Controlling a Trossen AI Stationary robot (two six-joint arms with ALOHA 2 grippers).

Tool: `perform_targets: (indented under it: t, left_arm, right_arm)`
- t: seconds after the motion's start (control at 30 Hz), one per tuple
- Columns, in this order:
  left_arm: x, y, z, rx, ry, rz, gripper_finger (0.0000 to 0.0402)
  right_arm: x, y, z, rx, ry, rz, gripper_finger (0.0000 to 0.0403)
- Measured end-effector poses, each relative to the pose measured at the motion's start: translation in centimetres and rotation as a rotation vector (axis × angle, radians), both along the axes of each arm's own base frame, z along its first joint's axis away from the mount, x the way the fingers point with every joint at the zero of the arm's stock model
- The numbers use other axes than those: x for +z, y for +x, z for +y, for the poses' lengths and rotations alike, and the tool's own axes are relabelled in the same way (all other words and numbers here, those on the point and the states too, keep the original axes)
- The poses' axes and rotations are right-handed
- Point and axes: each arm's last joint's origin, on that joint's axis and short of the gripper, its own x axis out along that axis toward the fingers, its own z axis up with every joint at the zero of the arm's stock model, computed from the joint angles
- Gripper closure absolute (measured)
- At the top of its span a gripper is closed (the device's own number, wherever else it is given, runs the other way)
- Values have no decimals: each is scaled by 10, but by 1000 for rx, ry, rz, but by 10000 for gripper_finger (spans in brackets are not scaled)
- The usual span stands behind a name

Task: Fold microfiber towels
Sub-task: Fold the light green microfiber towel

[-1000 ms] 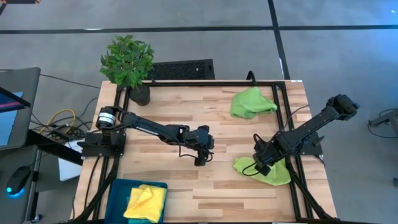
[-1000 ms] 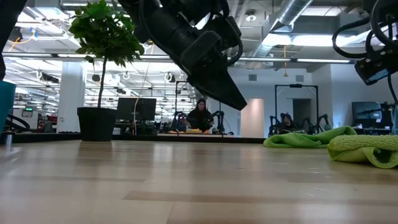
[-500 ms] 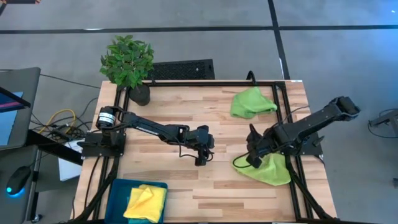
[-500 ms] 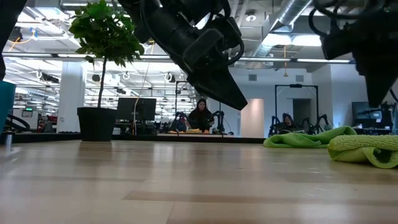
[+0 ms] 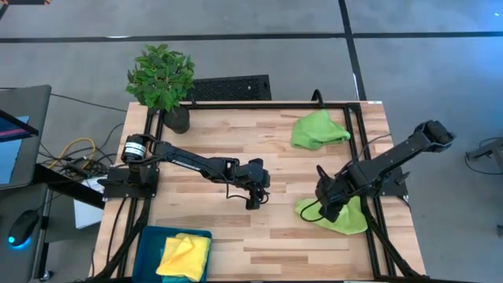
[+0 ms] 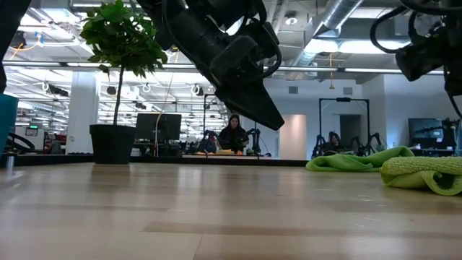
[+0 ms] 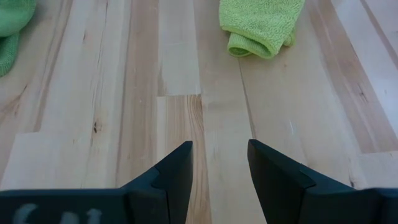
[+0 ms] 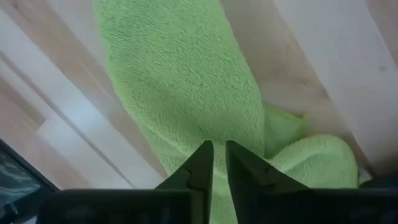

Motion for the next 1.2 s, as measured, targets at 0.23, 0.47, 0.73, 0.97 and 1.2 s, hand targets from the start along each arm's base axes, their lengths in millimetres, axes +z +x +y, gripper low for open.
perform_targets:
  t: [0.23,0.47,0.73,0.97,1.2]
  left_arm:
    - [0,0,0,0,0,0,255]
    - [0,0,0,0,0,0,255]
    - [0,0,0,0,-1,0,255]
    - [0,0,0,-1,0,4,255]
    - [-1,-1,0,-1,0,8,255]
  right_arm:
    - [-1,-7,-1,-74,-34,75,278]
    - [-1,-13,-4,-185,-73,157,234]
    - [-12,-12,-4,-208,-57,135,227]
    - [-32,-18,-6,-213,-32,145,234]
    - [-32,-19,1,-176,50,167,235]
